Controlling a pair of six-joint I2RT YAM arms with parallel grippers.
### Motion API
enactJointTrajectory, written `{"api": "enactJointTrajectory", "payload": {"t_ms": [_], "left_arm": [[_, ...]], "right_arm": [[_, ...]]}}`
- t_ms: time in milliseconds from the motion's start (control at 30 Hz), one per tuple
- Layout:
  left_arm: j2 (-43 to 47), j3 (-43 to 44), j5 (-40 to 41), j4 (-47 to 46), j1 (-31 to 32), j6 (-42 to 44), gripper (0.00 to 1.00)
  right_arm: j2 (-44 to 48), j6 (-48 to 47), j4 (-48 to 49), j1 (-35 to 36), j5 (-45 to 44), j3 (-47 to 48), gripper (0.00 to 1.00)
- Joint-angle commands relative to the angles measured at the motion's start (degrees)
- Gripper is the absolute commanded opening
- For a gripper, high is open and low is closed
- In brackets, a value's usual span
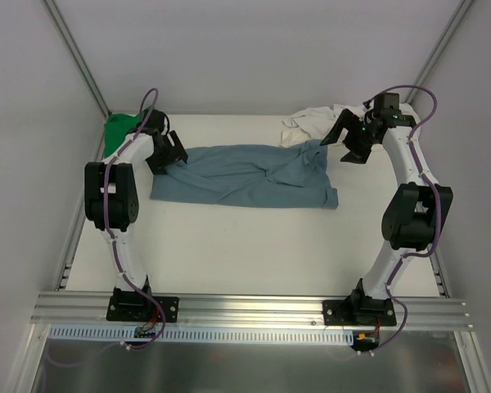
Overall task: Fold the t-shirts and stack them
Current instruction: Fold the other side of the tshirt into a rectangle
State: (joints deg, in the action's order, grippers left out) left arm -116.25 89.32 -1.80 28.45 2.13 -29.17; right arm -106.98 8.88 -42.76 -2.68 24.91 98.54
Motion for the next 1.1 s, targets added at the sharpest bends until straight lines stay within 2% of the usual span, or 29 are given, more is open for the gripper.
{"api": "enactJointTrajectory", "payload": {"t_ms": [0, 333, 600, 700, 800, 1067], "left_arm": [[-2.0, 1.6, 3.2, 3.4, -1.0, 0.5, 0.79], [-0.9, -2.0, 2.2, 3.4, -1.6, 0.8, 0.78], [0.2, -1.3, 3.2, 6.4, -1.6, 1.5, 0.78], [2.3, -2.0, 3.4, 7.4, -1.7, 1.6, 0.77], [5.5, -4.0, 4.2, 7.1, -1.7, 1.4, 0.69], [8.5, -5.3, 5.5, 8.0, -1.6, 1.0, 0.71]], "right_arm": [[2.7, -1.3, -1.3, 0.6, 0.5, 0.1, 0.99], [2.5, -1.3, -0.9, 0.9, 0.5, 0.1, 0.99], [2.7, -1.5, -0.7, 1.2, 0.7, -0.5, 0.99], [2.9, -1.5, -0.5, 1.2, 0.8, -1.0, 0.99], [2.7, -1.3, -0.1, 1.2, 1.0, -1.0, 0.99], [2.3, -1.0, 0.5, 1.4, 1.7, -0.7, 1.00]]}}
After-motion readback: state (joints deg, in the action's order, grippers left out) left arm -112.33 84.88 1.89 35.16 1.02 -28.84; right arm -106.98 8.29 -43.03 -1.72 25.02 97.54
